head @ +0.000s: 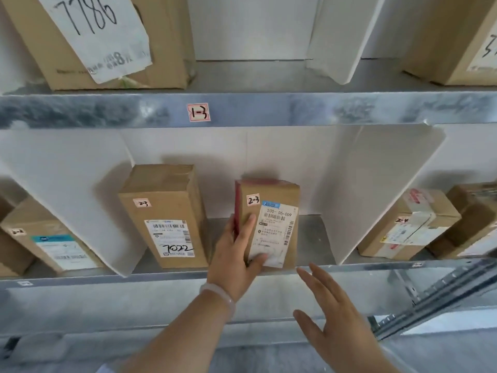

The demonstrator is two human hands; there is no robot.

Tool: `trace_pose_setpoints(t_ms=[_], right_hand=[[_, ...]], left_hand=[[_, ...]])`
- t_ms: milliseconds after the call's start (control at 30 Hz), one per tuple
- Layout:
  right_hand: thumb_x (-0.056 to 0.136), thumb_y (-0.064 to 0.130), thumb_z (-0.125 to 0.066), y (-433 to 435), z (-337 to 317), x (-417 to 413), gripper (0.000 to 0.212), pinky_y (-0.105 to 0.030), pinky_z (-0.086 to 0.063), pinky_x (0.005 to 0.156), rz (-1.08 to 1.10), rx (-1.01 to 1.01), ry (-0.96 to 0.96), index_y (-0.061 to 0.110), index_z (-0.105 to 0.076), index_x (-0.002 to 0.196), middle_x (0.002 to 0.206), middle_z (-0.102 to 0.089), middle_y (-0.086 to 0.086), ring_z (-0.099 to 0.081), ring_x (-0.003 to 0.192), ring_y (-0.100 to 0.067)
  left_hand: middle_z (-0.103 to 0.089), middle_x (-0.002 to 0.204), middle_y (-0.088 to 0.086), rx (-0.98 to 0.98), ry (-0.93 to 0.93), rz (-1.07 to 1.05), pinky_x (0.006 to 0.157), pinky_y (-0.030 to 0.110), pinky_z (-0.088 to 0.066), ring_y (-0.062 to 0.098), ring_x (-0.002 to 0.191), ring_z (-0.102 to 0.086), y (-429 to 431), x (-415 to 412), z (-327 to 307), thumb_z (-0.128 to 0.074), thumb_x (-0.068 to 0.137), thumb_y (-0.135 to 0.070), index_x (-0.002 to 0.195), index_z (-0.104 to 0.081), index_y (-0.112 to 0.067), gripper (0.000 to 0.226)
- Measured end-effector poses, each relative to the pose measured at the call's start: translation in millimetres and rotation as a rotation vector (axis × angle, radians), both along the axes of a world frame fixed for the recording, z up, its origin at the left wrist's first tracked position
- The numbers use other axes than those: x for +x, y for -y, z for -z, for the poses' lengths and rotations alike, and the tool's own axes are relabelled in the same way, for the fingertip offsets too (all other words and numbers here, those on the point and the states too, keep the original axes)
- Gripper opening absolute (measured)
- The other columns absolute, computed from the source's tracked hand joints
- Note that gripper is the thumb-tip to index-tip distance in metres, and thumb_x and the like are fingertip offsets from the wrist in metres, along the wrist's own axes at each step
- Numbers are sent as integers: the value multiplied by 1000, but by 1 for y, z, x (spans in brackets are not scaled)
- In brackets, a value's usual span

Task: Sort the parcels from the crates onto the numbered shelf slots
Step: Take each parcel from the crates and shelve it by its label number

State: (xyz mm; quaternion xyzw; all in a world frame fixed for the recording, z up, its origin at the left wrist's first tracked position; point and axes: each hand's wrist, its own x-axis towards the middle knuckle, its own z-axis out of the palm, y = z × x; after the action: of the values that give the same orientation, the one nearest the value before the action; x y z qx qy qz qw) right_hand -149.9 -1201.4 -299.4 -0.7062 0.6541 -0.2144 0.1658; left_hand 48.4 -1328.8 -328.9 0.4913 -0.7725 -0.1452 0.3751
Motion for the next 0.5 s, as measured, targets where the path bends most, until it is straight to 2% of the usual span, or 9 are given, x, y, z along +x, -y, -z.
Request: trace_pose_setpoints(t_ms=[100, 200, 333, 400, 500], right_hand=[[88, 56, -55, 12, 14, -5, 71, -23, -37, 108, -14, 12, 23, 62, 0, 132, 143, 9, 39, -24, 140, 0], [86, 58, -55, 20, 25, -9, 72, -20, -39, 104, -19, 12, 24, 63, 1, 133, 142, 9, 42, -29, 138, 0], [86, 57, -55, 24, 29, -11, 67, -18, -44, 94, -28, -5, 50, 67, -6, 131, 145, 3, 43, -31, 134, 4], [87, 56, -54, 27, 31, -12, 66, -24, -46, 96, -34, -3, 62, 70, -6, 131, 146, 2, 42, -31, 134, 2], [88, 57, -50, 31, 34, -11, 67, -24, -37, 104, -47, 4, 61, 74, 0, 129, 145, 6, 42, -22, 138, 4]], left_hand=[[-17, 160, 7, -24, 13, -11, 111, 31, -22, 5, 134, -19, 9, -4, 15, -68, 89, -37, 150, 2, -54, 95], [-18, 159, 8, -72, -24, -6, 112, 30, -28, 8, 137, -24, 13, -5, 26, -69, 89, -38, 153, 2, -47, 97], [-24, 157, 22, -87, -41, -48, 107, 51, -41, 35, 139, -35, 16, -10, 41, -74, 86, -34, 153, 5, -44, 105], [-21, 158, 22, -105, -40, -47, 104, 55, -43, 37, 140, -34, 18, -12, 49, -72, 87, -34, 154, 5, -43, 102], [-19, 158, 24, -148, -62, -25, 104, 53, -45, 34, 141, -33, 23, -14, 56, -63, 90, -37, 155, 3, -40, 93]])
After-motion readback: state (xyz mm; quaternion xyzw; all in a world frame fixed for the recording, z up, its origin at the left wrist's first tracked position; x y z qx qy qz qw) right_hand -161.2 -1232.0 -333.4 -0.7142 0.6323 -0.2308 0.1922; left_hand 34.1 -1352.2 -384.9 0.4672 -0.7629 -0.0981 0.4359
